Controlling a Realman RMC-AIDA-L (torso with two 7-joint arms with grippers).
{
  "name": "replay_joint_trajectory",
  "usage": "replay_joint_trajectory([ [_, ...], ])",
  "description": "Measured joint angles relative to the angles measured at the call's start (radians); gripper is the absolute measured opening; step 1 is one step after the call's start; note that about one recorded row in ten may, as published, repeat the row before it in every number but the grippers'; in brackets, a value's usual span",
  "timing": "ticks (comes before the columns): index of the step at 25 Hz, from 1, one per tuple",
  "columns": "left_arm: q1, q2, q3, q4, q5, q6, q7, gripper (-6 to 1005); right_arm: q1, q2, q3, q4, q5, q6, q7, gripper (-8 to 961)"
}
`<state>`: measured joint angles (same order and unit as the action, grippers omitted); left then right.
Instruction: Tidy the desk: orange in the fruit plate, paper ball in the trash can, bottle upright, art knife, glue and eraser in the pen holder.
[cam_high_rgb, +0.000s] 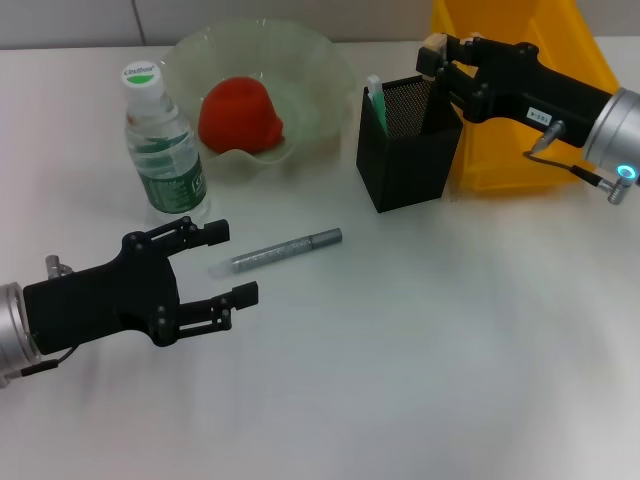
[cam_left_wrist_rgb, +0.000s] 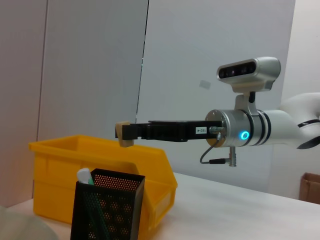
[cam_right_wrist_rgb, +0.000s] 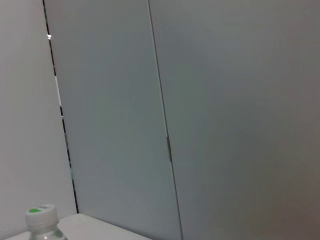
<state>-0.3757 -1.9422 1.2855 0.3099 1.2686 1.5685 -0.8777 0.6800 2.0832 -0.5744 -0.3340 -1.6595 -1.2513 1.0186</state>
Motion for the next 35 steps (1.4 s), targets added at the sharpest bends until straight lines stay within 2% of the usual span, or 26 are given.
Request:
replay_joint_trajectory([
  [6,0.005,-0.001,0.000,0.000,0.000,0.001,0.004,819,0.017,0.000,-0.004,0.013,-0.006,0.029,0.001,422],
  [11,0.007,-0.001,0.001,0.000,0.000,0.006,0.005,819,0.022,-0.001,-0.058,0.009,-0.004,0.071,0.031,428],
  [20,0.010,0.001,0.000,0.000,0.000,0.016,0.006,818,0.024,-0.001,-0.063,0.007,-0.002,0.080,0.038,440],
  [26,0.009,0.003,0.000,0.000,0.000,0.018,0.003,818,0.024,0.000,-0.061,0.006,-0.002,0.078,0.038,636],
  [35,0.009,0.003,0.000,0.001,0.000,0.020,0.002,819,0.020,0.000,-0.055,0.003,-0.002,0.078,0.038,662],
])
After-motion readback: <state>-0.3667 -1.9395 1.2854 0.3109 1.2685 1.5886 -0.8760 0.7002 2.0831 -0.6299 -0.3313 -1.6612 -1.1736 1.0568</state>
